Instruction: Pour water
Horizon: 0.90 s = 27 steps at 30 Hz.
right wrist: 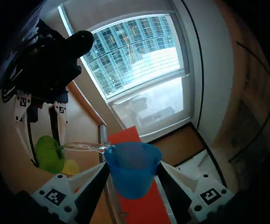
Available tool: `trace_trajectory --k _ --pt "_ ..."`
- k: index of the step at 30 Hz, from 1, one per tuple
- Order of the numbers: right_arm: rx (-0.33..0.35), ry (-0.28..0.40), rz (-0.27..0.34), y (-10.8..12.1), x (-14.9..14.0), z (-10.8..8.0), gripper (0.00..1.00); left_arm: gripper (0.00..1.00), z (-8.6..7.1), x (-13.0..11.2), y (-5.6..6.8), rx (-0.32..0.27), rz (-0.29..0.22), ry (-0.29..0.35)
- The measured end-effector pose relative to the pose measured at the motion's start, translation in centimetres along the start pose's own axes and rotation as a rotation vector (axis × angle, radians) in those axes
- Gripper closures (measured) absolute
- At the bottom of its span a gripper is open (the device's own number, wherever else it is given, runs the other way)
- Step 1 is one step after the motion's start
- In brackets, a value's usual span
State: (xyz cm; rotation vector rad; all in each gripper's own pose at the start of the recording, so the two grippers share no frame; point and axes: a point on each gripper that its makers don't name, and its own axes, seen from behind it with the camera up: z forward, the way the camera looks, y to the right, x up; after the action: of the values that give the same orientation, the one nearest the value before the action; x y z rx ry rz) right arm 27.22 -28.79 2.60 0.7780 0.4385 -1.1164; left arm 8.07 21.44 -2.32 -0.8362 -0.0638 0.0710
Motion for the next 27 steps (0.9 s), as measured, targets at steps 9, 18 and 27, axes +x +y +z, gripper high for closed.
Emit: trace_trajectory --k 9,18,27 --pt "-0.015 -0.006 -0.035 0.7 -0.4 0.0 0.12 0.12 0.1 0.0 0.0 -0.003 -0.001 0.001" --pt "-0.023 -0.011 -0.072 1.1 -0.6 0.1 0.12 0.12 0.2 0.0 -0.2 -0.002 -0.003 0.003" --pt "-0.034 -0.013 -0.113 1.6 -0.4 0.2 0.12 0.12 0.2 0.1 -0.3 -0.003 -0.003 0.004"
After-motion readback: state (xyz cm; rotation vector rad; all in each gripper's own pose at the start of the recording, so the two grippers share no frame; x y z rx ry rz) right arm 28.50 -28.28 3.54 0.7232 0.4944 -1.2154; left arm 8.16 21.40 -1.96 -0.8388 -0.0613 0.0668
